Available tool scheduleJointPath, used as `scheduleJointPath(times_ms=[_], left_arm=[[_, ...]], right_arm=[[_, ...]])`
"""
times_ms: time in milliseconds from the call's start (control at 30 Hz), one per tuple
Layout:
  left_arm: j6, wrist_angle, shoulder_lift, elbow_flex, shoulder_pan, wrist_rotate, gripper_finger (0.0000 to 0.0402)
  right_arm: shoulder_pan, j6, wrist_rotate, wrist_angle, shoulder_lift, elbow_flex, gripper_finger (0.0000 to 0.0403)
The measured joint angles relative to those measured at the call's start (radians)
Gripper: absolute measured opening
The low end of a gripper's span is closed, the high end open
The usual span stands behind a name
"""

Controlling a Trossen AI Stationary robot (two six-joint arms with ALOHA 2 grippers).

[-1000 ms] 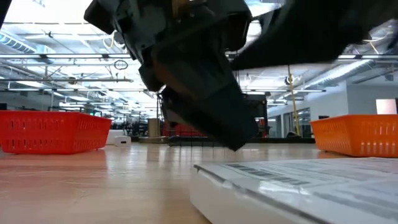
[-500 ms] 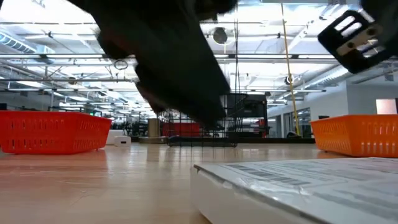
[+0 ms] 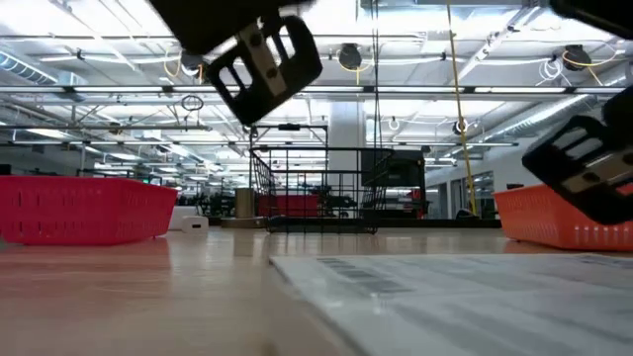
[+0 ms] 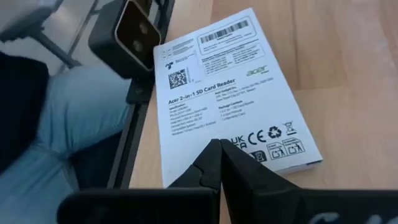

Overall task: Pick and place items into bin
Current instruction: Put the card reader box into the orange bin

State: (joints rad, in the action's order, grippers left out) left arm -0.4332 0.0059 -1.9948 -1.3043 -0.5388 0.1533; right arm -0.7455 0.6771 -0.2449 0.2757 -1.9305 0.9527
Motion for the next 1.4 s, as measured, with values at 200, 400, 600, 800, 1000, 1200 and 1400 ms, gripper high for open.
scheduleJointPath(times_ms=[200, 400, 600, 800, 1000, 1200, 1400], left_arm=[[0.004, -0.053, 0.001, 0.000, 0.007, -0.059, 0.0017], [-0.021, -0.155, 0.001, 0.000, 0.006, -0.123, 0.0004], [-0.044, -0.255, 0.001, 0.000, 0.008, -0.184, 0.0022], [-0.104, -0.377, 0.001, 0.000, 0.007, -0.332, 0.0004], [-0.094, -0.351, 0.001, 0.000, 0.018, -0.345, 0.0017], [-0.126, -0.341, 0.002, 0.040, 0.032, -0.292, 0.0005], [-0.149, -0.232, 0.003, 0.113, 0.046, -0.281, 0.0008]], right_arm=[[0.043, 0.022, -0.074, -0.026, -0.016, -0.001, 0.0001], [0.080, 0.027, -0.122, -0.041, -0.016, -0.002, 0.0000], [0.100, 0.080, -0.207, -0.113, -0.004, -0.004, 0.0000], [0.116, 0.130, -0.218, -0.159, 0.010, -0.004, 0.0000], [0.116, 0.098, -0.212, -0.116, 0.019, -0.004, 0.0000], [0.112, 0.069, -0.225, -0.150, 0.068, -0.008, 0.0000], [0.109, 0.039, -0.187, -0.117, 0.087, -0.008, 0.0001]])
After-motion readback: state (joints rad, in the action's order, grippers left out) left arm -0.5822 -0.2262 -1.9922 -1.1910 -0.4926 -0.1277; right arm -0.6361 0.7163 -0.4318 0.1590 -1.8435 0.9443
